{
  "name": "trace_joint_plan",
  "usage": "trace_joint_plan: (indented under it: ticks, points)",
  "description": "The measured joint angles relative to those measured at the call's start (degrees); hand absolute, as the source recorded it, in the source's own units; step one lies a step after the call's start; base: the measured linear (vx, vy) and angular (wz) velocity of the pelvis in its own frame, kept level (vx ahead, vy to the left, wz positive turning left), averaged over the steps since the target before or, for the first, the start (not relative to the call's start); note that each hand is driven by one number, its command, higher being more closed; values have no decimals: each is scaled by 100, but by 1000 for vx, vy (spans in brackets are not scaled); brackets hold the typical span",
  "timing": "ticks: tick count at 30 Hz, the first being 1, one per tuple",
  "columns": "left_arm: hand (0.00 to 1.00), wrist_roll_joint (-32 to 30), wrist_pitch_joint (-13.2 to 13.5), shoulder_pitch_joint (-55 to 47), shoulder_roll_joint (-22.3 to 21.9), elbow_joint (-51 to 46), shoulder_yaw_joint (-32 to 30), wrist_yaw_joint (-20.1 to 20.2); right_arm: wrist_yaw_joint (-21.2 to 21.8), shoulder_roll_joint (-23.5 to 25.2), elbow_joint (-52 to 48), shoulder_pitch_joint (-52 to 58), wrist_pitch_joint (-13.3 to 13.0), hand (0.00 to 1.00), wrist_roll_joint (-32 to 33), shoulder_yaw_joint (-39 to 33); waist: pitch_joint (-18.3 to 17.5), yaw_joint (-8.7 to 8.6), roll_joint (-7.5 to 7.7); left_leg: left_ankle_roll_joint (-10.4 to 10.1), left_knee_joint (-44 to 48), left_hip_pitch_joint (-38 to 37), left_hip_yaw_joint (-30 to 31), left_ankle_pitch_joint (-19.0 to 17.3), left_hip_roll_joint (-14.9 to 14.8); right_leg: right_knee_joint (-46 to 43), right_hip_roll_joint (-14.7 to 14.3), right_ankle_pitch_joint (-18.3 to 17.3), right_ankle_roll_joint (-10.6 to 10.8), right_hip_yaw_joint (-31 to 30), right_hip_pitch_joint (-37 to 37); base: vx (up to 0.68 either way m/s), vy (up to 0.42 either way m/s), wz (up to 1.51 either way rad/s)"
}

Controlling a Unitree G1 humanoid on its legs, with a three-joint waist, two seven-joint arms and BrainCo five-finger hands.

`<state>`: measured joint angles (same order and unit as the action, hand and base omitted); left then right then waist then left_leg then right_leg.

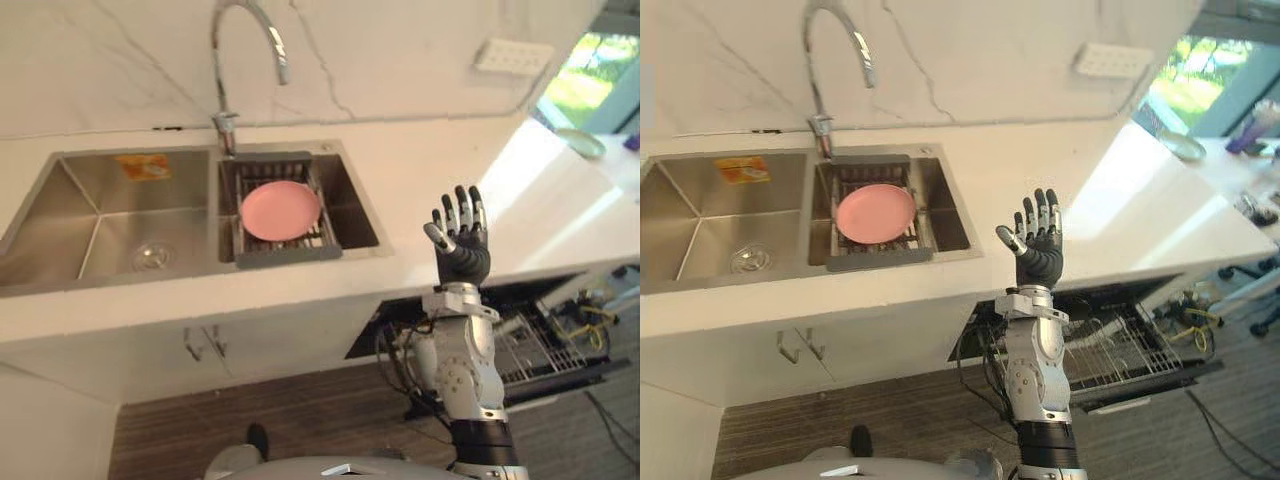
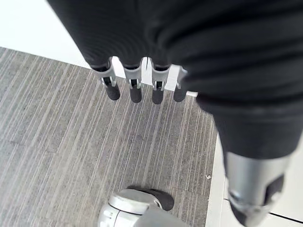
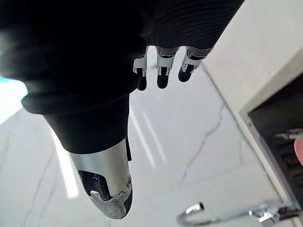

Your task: Walk over to the sink, pick up the cup, carry it to the dishwasher, place the cup inside the dishwasher, then close the dishwasher door

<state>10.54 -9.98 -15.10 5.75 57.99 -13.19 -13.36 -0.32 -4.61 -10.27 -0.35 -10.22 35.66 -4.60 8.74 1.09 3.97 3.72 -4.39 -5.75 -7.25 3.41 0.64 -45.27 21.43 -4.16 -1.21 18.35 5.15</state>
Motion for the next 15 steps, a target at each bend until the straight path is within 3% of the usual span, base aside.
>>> trace_joint_plan:
  ticks: [1,2,5,7,9,10,15]
  points:
    - [0,-5,6,26,32,1,0,10,50,10,0,59,28,0,3,0,2,-14,40,16,51,-11,112,-34,-19,-23,-112,-210,94,-96,69,95,4,77]
    - [0,-38,20,71,91,9,-12,52,158,14,-4,135,62,0,31,-4,11,-41,100,36,193,0,283,-161,-49,291,-410,-489,299,-286,177,72,23,67]
    - [0,-121,0,103,97,5,-12,100,375,14,-14,151,82,0,296,-30,9,-113,98,75,252,-30,476,-268,-13,1187,-760,-572,486,-379,341,76,7,53]
    - [0,-274,4,130,110,5,-13,100,517,8,-25,221,139,0,525,-85,9,-197,97,60,227,-25,556,-290,14,1933,-986,-433,672,-465,416,130,-77,58]
    - [0,-479,-3,133,100,6,-8,112,527,-7,-133,326,204,0,458,-125,-5,-210,115,1,208,-36,563,-346,61,2609,-1100,-246,618,-481,250,137,-116,45]
    - [0,-640,-94,101,-23,3,228,138,646,-167,-217,429,197,0,467,-233,-185,-246,-242,-427,-37,-421,-109,-504,-183,4066,-1493,495,512,-280,-710,56,-57,14]
    - [0,-640,-93,103,-27,2,260,137,644,-168,-217,429,197,0,465,-225,-194,-230,-267,-444,-37,-407,-92,-514,-180,4037,-1480,495,511,-232,-696,0,0,2]
